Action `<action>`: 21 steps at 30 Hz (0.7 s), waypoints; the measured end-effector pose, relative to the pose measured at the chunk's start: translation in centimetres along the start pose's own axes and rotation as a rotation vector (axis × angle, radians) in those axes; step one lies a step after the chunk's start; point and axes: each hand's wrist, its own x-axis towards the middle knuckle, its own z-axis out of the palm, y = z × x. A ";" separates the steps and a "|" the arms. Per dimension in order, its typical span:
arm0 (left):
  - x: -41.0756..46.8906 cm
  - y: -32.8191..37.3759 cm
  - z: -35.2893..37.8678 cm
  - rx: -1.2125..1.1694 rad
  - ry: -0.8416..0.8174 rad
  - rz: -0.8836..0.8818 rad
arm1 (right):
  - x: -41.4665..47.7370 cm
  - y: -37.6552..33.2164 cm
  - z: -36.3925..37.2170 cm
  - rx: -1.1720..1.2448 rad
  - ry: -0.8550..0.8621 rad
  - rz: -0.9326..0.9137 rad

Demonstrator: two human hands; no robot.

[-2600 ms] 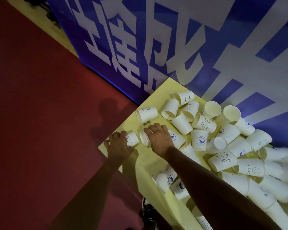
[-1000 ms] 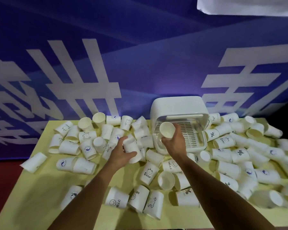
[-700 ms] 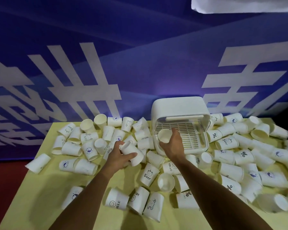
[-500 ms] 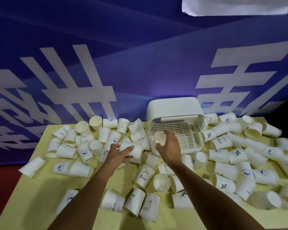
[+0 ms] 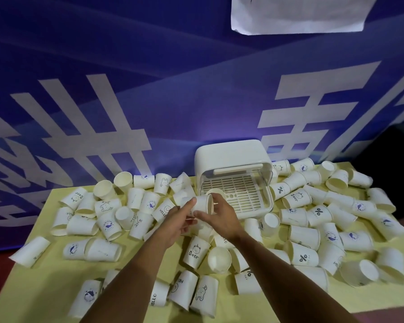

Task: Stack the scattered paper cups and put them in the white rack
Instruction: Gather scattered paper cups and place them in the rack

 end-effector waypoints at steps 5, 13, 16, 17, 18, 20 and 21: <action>0.2 -0.5 -0.1 0.051 0.047 -0.039 | 0.7 -0.1 -1.8 -0.111 0.221 -0.020; -0.1 -1.8 -2.6 0.089 0.085 -0.064 | 2.5 0.1 -2.9 -0.499 0.229 -0.083; -0.4 -1.9 -3.4 0.078 0.098 -0.056 | 2.9 0.2 -2.3 -0.543 0.212 -0.040; -0.4 -1.9 -3.6 0.074 0.105 -0.052 | 2.9 0.3 -2.2 -0.547 0.207 -0.031; -0.5 -2.0 -3.8 0.068 0.114 -0.049 | 3.0 0.4 -2.1 -0.551 0.203 -0.029; -0.6 -2.2 -4.2 0.058 0.130 -0.049 | 3.1 0.3 -1.9 -0.562 0.201 -0.022; -0.7 -2.3 -4.4 0.054 0.136 -0.050 | 3.1 0.3 -1.9 -0.573 0.208 -0.020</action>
